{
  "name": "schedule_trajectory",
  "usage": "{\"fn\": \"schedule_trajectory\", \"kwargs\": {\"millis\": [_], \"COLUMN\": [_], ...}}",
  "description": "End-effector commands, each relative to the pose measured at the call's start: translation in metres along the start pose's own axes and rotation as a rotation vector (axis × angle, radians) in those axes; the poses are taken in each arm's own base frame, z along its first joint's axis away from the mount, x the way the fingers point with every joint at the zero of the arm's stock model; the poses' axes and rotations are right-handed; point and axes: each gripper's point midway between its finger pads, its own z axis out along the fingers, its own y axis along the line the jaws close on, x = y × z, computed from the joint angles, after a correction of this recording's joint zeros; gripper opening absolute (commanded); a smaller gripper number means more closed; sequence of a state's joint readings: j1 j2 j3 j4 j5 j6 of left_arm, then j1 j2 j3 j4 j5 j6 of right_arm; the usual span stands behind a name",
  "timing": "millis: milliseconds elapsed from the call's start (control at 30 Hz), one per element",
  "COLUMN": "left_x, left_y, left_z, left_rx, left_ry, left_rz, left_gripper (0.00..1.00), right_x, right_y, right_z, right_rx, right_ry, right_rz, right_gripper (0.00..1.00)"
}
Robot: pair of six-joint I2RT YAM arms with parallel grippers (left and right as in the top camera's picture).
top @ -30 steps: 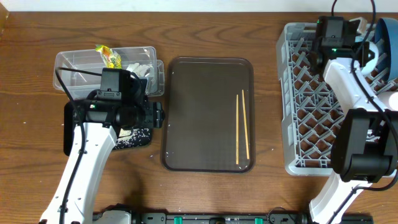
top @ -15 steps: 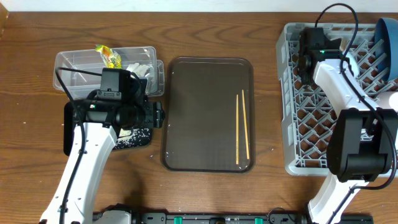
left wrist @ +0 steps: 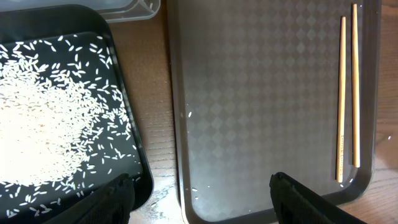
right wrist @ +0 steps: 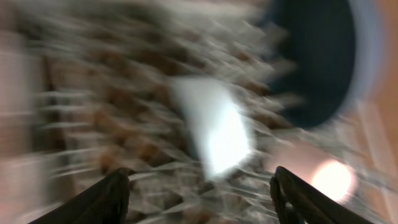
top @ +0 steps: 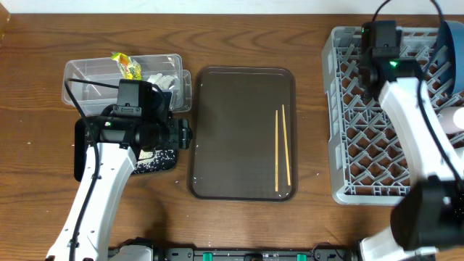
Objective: Sort waste into correct bins and load items into the dishwasher rack
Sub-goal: 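Move the right gripper to the chopsticks and grasp one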
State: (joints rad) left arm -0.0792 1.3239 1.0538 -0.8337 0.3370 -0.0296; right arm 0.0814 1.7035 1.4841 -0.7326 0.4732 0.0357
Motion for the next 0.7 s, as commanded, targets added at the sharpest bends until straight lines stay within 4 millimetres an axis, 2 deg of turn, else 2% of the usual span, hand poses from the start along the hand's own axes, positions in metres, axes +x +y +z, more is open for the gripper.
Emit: {"fn": "schedule_trajectory", "kwargs": {"millis": [0,100,200,300,433,533,667], "left_x": [-0.001,0.0,0.0,-0.001,-0.001,0.0,0.0], "left_y": [0.001,0.001,0.001,0.001,0.001,0.001,0.001], "left_z": [-0.002,-0.002,-0.002,-0.002,-0.002,-0.002,-0.002], "left_rx": [0.0,0.0,0.0,-0.001,0.0,0.0,0.0], "left_ry": [-0.004,-0.004,-0.004,-0.005,-0.005,-0.004,-0.004], "left_rz": [-0.006,-0.006,-0.006,-0.006,-0.006,-0.006,-0.006], "left_gripper": [0.73,0.73,0.73,0.73,0.73,0.73,0.73], "right_x": [-0.007,0.008,0.033,0.066,0.106,0.132,0.156], "right_y": [0.095,0.135,0.161,0.187,0.205,0.218,0.228], "right_z": [-0.046,-0.065,-0.069,-0.068,-0.054,-0.042,-0.03], "right_rx": [-0.532,-0.689,-0.712,-0.708,-0.621,-0.585,-0.548], "right_ry": [-0.034,0.025,0.111,0.216,0.353,0.447,0.54], "right_rz": [-0.031,-0.033,-0.072,-0.149,-0.2,-0.216,-0.201], "right_gripper": [0.67,0.64,0.61,0.51,0.51,0.4,0.4]}}
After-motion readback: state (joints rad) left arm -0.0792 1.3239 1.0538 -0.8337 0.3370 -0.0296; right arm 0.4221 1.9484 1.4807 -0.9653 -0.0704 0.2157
